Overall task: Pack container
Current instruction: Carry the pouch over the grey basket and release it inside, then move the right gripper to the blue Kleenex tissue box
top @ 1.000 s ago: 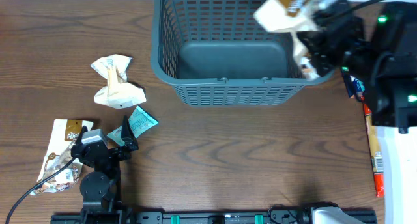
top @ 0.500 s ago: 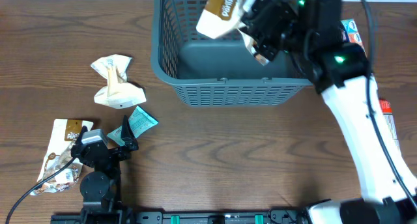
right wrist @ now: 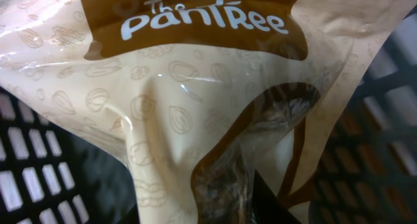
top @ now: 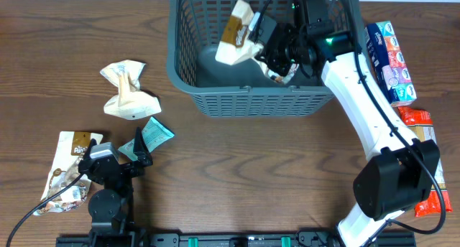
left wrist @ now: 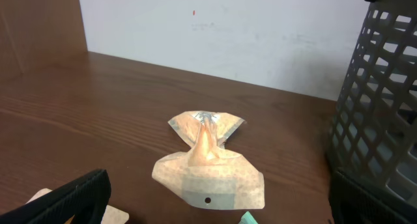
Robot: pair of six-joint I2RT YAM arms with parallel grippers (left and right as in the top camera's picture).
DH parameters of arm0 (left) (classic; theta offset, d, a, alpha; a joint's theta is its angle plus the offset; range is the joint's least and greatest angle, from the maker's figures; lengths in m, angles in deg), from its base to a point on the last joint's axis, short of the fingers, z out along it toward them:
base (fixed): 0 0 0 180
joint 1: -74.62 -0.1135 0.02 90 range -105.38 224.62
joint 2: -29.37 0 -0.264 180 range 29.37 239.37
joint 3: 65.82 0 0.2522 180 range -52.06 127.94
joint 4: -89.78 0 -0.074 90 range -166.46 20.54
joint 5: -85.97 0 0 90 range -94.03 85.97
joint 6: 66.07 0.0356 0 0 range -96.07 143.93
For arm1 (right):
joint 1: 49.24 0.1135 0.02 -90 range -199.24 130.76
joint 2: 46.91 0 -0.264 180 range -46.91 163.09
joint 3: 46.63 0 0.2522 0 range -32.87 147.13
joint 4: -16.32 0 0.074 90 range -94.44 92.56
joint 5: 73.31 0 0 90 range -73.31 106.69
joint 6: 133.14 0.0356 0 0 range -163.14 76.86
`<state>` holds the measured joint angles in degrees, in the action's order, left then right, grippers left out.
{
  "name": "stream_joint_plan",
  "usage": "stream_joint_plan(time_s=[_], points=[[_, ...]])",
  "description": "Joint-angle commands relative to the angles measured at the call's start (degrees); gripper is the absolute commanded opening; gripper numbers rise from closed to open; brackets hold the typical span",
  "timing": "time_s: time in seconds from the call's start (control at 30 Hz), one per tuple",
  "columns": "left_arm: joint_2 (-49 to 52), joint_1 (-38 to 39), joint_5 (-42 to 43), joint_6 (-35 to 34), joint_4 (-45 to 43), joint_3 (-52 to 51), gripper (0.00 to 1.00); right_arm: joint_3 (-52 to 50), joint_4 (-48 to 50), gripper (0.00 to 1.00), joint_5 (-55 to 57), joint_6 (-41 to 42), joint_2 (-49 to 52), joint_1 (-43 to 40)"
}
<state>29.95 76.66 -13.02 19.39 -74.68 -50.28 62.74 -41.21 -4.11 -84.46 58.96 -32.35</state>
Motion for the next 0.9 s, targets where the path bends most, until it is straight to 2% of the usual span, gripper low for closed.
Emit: stream_joint_plan(time_s=[0.0,0.07,0.1,0.13,0.17,0.23,0.43,0.67,0.87], points=[[-0.35,0.24,-0.46,-0.52,1.36,-1.55,0.99,1.03,-0.83,0.16,-0.44,-2.67,-0.94,-0.42],[-0.35,0.24,-0.46,-0.52,1.36,-1.55,0.99,1.03,-0.98,0.23,-0.44,-1.81,-0.96,-0.42],[-0.35,0.24,-0.46,-0.52,1.36,-1.55,0.99,1.03,-0.98,0.34,-0.42,-1.07,-0.98,-0.42],[-0.35,0.24,-0.46,-0.52,1.36,-1.55,0.99,1.03,-0.85,0.47,-0.42,-0.55,-1.11,-0.42],[-0.35,0.24,-0.46,-0.52,1.36,-1.55,0.99,1.03,-0.79,0.80,-0.44,-0.26,-1.29,-0.42],[-0.35,0.24,-0.46,-0.52,1.36,-1.55,0.99,1.03,-0.50,0.99,-0.48,-0.26,-1.95,-0.33],[-0.35,0.24,-0.46,-0.52,1.36,-1.55,0.99,1.05,2.36,0.99,-1.14,1.53,-5.68,-0.76],[-0.35,0.24,-0.46,-0.52,1.36,-1.55,0.99,1.05,3.76,0.99,-7.82,3.61,-13.79,-3.98],[-0.35,0.24,-0.46,-0.52,1.38,-1.55,0.99,1.05,4.35,0.99,-4.76,5.66,-21.29,-9.44]])
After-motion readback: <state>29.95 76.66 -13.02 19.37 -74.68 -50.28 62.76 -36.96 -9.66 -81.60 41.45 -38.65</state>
